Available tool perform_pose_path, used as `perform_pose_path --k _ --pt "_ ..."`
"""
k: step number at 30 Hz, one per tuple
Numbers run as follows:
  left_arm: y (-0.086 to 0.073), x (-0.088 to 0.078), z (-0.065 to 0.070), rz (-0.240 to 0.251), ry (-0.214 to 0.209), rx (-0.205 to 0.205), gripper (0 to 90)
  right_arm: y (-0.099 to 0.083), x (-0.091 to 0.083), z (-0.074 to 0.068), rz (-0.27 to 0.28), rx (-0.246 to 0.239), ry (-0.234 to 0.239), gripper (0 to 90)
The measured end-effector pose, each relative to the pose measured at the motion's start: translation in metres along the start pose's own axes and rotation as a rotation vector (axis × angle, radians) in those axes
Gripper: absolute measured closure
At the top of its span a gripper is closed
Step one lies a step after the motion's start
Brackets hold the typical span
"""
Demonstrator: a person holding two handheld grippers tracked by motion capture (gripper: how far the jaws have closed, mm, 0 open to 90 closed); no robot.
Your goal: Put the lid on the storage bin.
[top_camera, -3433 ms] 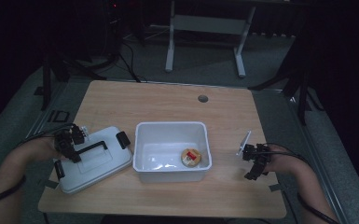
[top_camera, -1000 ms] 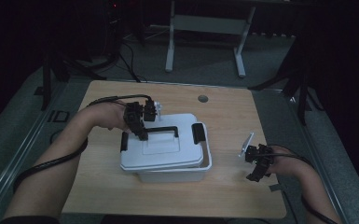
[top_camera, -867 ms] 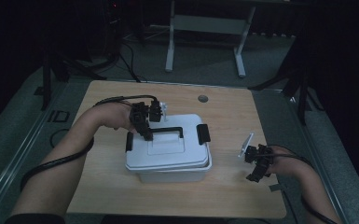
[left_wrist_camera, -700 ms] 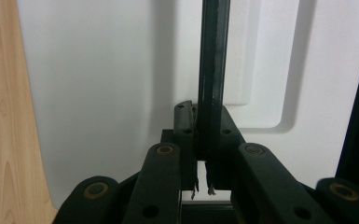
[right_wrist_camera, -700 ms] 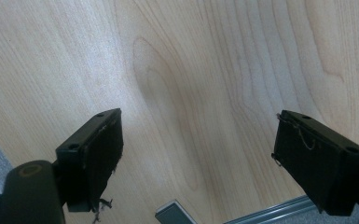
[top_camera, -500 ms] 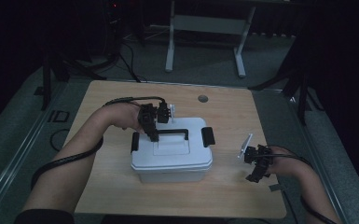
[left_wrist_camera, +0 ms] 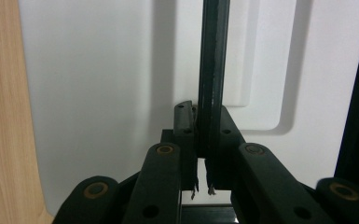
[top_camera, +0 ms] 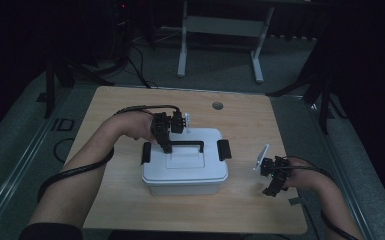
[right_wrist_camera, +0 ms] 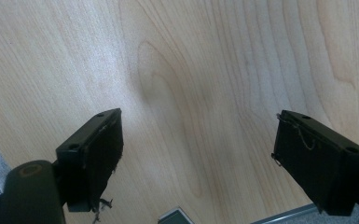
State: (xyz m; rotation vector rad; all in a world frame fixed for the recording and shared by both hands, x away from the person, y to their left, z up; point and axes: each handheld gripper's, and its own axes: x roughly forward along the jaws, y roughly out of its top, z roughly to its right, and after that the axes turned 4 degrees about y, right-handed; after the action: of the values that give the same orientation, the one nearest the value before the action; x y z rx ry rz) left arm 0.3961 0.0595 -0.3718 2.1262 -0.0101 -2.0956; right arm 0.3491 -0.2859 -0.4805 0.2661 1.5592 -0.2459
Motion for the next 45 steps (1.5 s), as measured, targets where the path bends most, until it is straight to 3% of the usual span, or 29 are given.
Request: perform_pose_path --k 3,4,8,10,12,13,17,26,45 --pt "-0.002 -0.001 0.0 0.015 0.002 -0.008 82.7 0.0 0.001 0.0 0.0 0.0 0.003 15.5" --pt "-0.003 -0.001 0.0 0.029 0.0 -0.023 78.7 0.0 0.001 0.0 0.001 0.002 0.003 15.4" --pt "-0.012 -0.008 -0.003 0.091 0.005 -0.076 50.4 0.0 0.0 0.0 0.001 0.002 0.003 15.4" --pt "-0.016 -0.012 -0.002 0.125 0.058 -0.092 38.3 0.0 0.0 0.001 0.001 0.002 0.002 15.4" --pt "-0.021 -0.014 -0.003 0.139 0.05 -0.114 23.5 0.001 -0.001 0.001 0.001 0.003 0.001 15.4" --pt "-0.023 -0.014 -0.003 0.139 0.066 -0.11 17.8 0.001 -0.002 0.001 0.005 0.004 0.0 15.4" --pt "-0.032 -0.012 -0.003 0.14 0.082 -0.13 6.7 0.002 -0.004 0.001 0.008 0.006 -0.002 15.4" --pt "-0.055 -0.016 0.002 0.196 0.082 -0.17 2.4 0.007 -0.003 0.001 0.011 0.0 -0.003 15.4" --pt "-0.104 -0.01 0.012 0.246 0.098 -0.227 2.2 0.011 -0.005 0.001 0.005 -0.004 -0.004 15.4"
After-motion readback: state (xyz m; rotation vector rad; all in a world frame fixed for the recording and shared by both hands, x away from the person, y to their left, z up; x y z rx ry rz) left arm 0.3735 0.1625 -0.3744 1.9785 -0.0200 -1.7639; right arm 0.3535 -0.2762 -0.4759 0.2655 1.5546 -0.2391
